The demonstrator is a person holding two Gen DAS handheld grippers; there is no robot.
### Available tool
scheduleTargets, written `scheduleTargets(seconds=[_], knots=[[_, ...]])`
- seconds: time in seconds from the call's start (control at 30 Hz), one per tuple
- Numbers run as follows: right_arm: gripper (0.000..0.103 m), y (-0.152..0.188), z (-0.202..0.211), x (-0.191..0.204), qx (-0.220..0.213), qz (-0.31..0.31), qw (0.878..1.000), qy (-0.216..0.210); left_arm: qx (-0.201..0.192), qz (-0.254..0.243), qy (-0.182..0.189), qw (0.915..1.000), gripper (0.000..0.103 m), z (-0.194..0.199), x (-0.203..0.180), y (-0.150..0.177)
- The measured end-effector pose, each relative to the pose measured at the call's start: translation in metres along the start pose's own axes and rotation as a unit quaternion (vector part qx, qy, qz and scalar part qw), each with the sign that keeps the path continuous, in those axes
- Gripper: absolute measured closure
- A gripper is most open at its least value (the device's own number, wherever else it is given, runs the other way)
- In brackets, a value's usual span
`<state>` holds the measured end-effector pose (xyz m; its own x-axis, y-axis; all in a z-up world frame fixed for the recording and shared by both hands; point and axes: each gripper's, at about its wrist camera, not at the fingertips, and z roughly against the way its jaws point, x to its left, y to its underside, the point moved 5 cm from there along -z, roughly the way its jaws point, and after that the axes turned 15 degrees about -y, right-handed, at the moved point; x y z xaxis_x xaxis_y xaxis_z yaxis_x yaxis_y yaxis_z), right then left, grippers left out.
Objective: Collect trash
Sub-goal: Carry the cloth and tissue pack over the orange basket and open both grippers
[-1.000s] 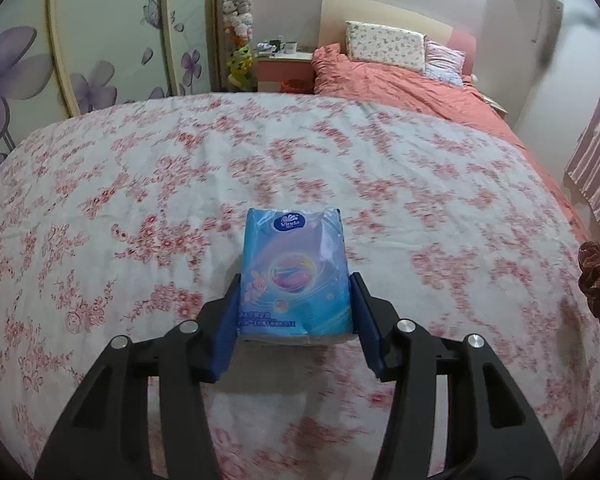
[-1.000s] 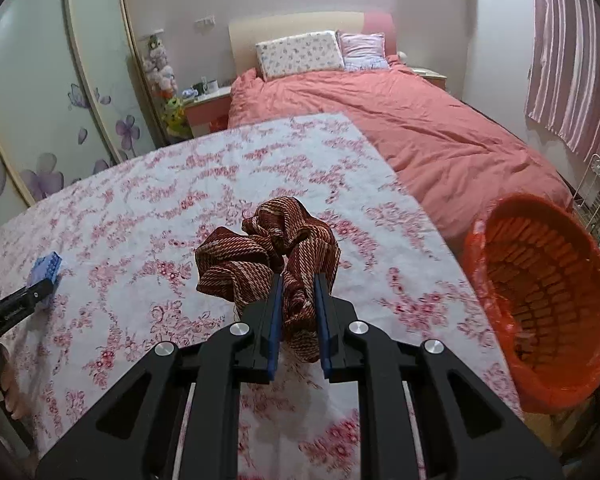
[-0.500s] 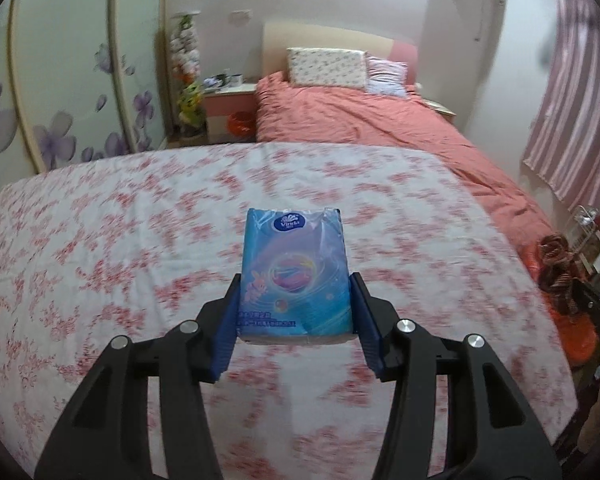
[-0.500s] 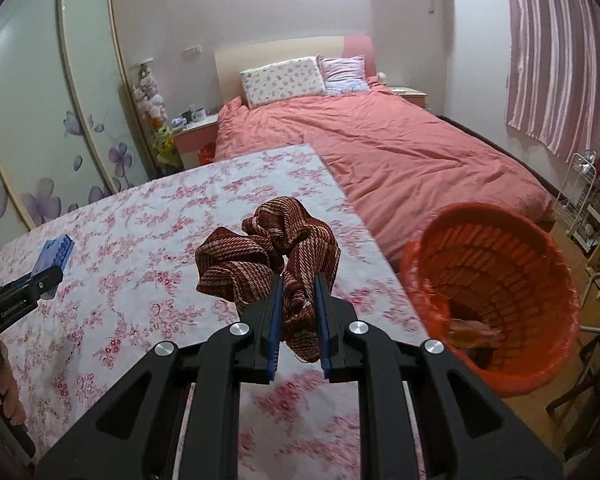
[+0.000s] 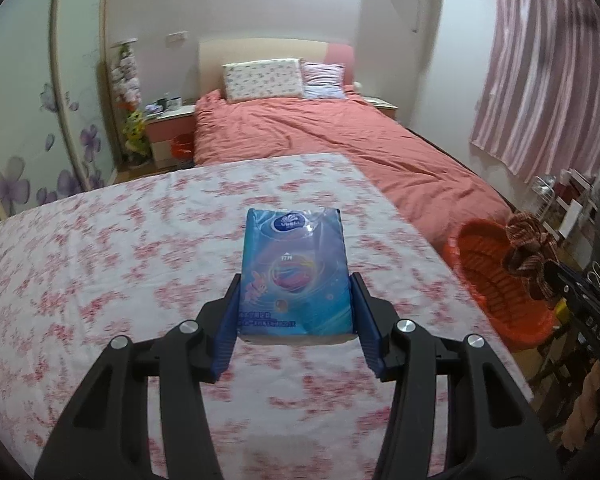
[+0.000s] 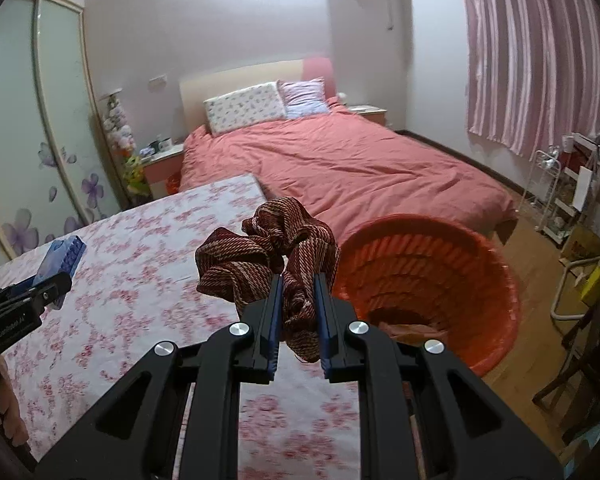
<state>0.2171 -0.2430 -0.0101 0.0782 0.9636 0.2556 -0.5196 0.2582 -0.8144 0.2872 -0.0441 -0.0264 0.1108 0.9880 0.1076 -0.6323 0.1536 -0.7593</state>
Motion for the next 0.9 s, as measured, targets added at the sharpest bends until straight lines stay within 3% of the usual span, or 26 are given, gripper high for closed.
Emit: scheduleTargets(seconds=[0.43,0.9], knots=[[0.087,-0.004,0.029,-0.042,-0.047,0.000,0.997,0.057,-0.014,-0.046,0.057,0.9972,0.052,0.018,-0.082,-0.001],[0.087,-0.007,0.031,-0.096,-0.068,-0.040,0.994,0.080,-0.024,-0.075,0.138,0.9873,0.052,0.025,-0.171,-0.005]])
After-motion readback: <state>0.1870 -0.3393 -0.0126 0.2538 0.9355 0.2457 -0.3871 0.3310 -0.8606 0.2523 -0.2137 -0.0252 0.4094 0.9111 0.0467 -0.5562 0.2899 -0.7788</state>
